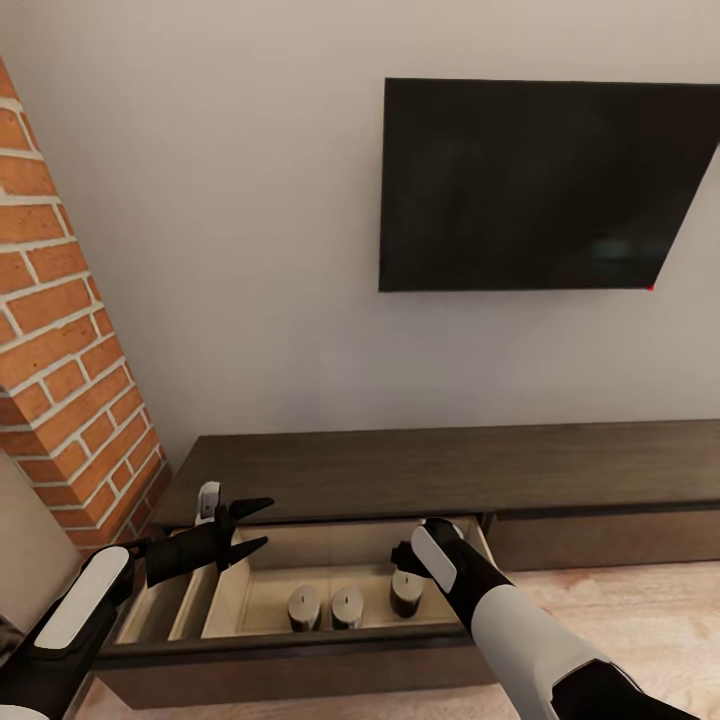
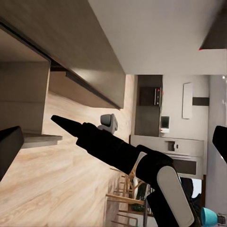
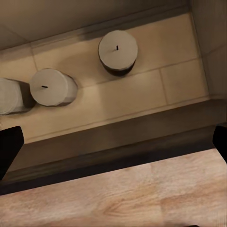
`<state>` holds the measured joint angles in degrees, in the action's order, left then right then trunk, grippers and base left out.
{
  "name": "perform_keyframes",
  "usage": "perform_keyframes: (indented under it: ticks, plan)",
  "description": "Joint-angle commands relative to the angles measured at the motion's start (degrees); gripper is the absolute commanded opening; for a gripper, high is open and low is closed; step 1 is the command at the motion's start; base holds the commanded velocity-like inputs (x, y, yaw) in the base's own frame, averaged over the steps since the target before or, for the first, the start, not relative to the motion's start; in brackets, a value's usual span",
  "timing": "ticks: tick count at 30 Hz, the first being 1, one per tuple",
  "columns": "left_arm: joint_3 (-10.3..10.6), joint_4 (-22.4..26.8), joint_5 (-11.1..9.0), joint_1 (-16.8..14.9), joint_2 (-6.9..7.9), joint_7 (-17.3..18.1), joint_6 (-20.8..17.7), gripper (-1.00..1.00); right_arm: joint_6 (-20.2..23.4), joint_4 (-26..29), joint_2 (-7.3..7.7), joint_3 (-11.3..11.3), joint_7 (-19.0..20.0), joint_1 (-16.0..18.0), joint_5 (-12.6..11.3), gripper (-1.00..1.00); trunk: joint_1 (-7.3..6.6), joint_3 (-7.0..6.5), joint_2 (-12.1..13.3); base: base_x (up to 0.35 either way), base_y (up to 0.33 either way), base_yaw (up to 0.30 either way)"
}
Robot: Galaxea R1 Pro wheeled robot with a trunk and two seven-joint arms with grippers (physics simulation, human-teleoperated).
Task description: Place each of the two pumpkins and all three candles from the living room inside a cabinet in the living room (use any cabinet), then make sure every cabinet is closed, and position the cauldron so it is next to a table in the living room.
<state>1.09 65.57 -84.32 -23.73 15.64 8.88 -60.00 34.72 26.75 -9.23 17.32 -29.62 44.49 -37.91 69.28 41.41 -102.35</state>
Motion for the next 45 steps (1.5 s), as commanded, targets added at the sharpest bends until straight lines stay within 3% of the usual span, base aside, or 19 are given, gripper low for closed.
perform_keyframes:
  ticks: [1, 45]
  plan:
    - [0.02, 0.00, 0.03, 0.00, 0.00, 0.00, 0.00, 1.00, 0.00, 0.05, 0.03, 0.00, 0.00, -0.01, -0.03, 1.00, -0.23, -0.18, 0.42, 0.000, 0.000, 0.000]
    - [0.23, 0.00, 0.03, 0.00, 0.01, 0.00, 0.00, 1.00, 0.01, 0.32, 0.01, -0.18, 0.02, 0.01, -0.15, 1.00, -9.89, -8.08, 18.06, 0.000, 0.000, 0.000]
